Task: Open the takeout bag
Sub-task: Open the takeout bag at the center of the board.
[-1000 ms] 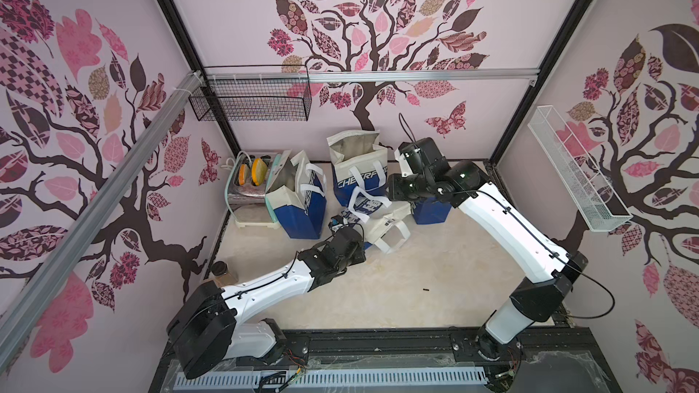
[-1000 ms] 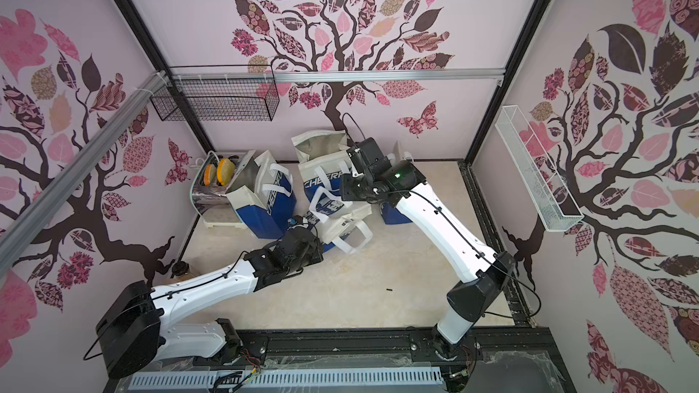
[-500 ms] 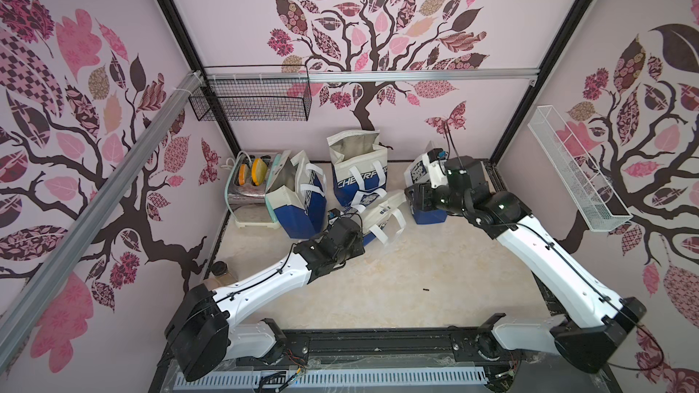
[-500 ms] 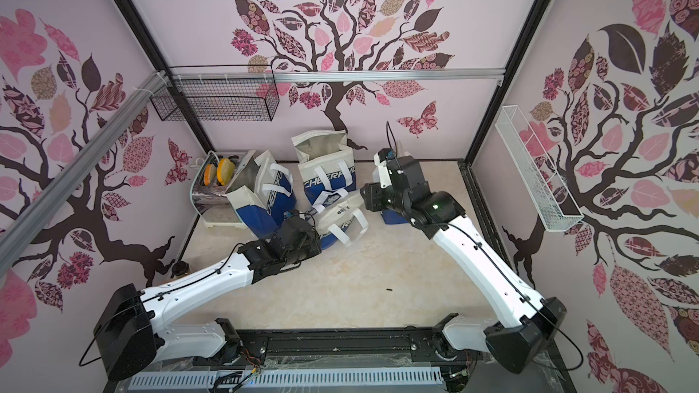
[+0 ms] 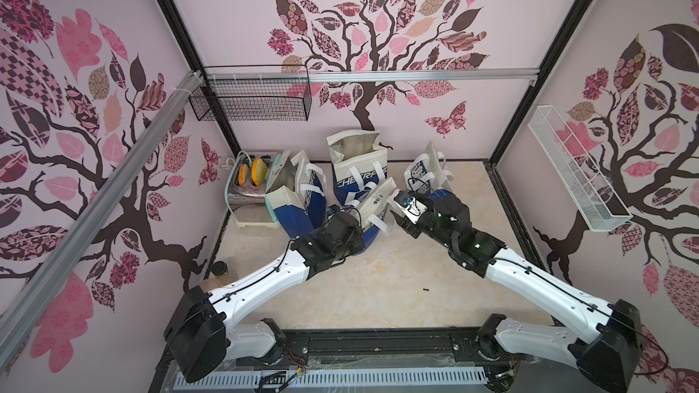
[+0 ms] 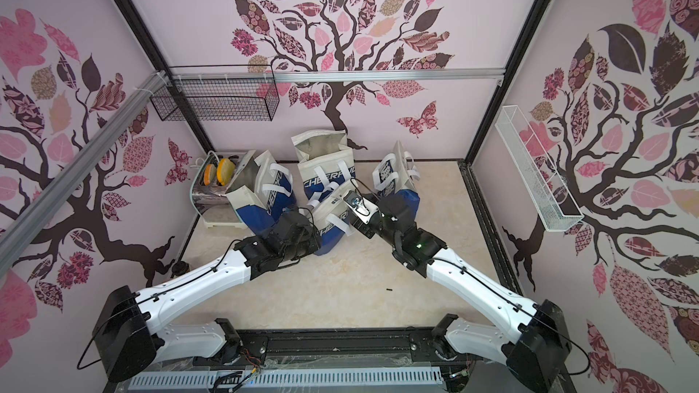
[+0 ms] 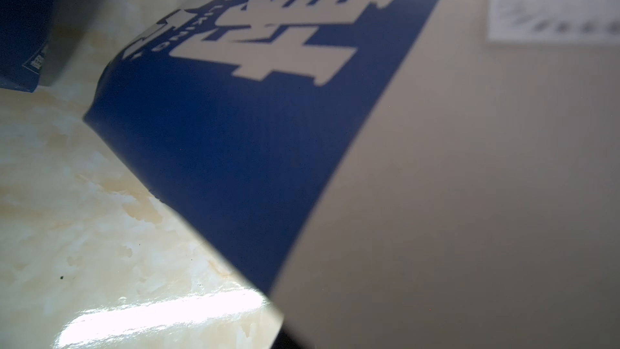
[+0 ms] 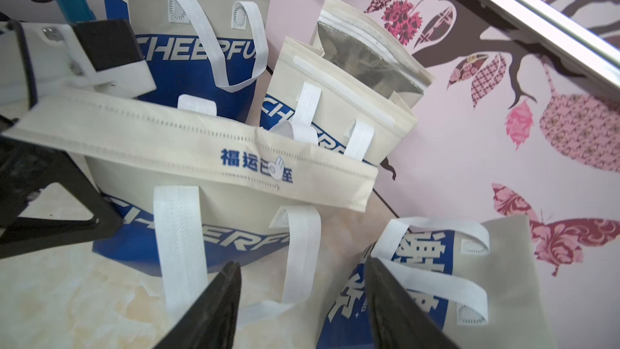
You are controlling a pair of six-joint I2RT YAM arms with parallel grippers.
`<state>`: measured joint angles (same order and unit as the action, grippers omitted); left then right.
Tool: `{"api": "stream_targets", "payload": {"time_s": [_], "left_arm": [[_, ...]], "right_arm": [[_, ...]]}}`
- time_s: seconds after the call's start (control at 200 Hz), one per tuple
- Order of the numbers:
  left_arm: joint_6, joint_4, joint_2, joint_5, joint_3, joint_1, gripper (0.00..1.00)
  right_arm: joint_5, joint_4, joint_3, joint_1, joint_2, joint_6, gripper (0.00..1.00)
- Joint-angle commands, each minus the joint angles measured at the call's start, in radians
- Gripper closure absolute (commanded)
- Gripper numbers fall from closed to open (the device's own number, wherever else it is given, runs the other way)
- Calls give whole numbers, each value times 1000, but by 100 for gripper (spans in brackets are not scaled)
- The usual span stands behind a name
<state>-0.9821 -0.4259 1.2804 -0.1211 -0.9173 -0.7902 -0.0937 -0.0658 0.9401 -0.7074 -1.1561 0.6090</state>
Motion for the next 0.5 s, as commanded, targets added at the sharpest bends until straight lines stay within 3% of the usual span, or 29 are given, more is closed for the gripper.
{"api": "stream_targets", "payload": {"time_s": [0.0, 0.27, 0.495], "left_arm": [[16, -34, 2, 12, -11, 3, 100], [25, -53, -1, 7, -23, 10, 100], [37, -66, -8, 16, -29, 31, 100]], "right_arm": [[-64, 133, 48, 0, -48, 97, 39], [-50, 171, 80, -2, -141, 146, 40], [-147, 206, 14, -2, -91, 176, 40]]}}
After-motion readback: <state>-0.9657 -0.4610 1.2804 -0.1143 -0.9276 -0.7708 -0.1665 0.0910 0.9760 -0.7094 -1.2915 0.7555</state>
